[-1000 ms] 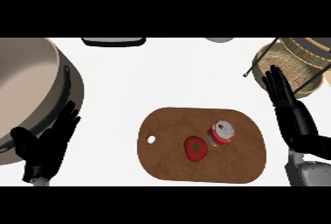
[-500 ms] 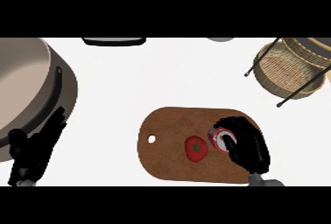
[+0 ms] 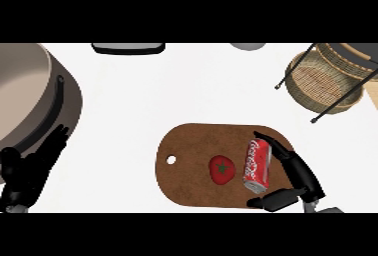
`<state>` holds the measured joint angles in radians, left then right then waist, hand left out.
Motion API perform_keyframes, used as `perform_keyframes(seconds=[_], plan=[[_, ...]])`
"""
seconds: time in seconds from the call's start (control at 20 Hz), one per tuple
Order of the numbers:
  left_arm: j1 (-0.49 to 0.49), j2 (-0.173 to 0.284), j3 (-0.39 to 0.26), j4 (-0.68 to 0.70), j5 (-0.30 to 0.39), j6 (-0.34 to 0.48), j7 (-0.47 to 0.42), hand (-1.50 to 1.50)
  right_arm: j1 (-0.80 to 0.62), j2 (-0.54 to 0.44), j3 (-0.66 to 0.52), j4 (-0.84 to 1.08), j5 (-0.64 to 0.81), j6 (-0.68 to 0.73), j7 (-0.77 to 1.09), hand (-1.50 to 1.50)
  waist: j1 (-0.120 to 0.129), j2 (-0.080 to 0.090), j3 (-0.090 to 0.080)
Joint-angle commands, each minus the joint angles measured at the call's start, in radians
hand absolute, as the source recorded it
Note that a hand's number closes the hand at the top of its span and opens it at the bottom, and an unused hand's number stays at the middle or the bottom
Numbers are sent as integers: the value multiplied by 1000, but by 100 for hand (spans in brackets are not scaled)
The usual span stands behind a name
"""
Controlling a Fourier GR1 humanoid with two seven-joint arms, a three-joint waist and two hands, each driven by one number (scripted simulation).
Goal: Pick the tomato from the cutting board and place it in the tiered basket
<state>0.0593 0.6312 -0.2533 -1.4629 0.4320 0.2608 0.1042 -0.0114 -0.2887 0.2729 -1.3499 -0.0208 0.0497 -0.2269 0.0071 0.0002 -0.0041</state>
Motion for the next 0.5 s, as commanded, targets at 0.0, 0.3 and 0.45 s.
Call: perform_keyframes(seconds=[0.0, 0.3, 0.45], plan=[[-4, 18, 43, 61, 22, -51, -24, 0, -56, -88, 78, -6, 147, 2, 142, -150, 2, 1, 1], [-36, -9, 48, 104, 5, -72, -38, 0, -274, -125, 101, -129, 8, 289, 482, -150, 0, 1, 2], [-27, -66, 41, 93, -35, -49, -20, 0, -284, -53, 96, -199, 1, 277, 596, -150, -5, -1, 4]])
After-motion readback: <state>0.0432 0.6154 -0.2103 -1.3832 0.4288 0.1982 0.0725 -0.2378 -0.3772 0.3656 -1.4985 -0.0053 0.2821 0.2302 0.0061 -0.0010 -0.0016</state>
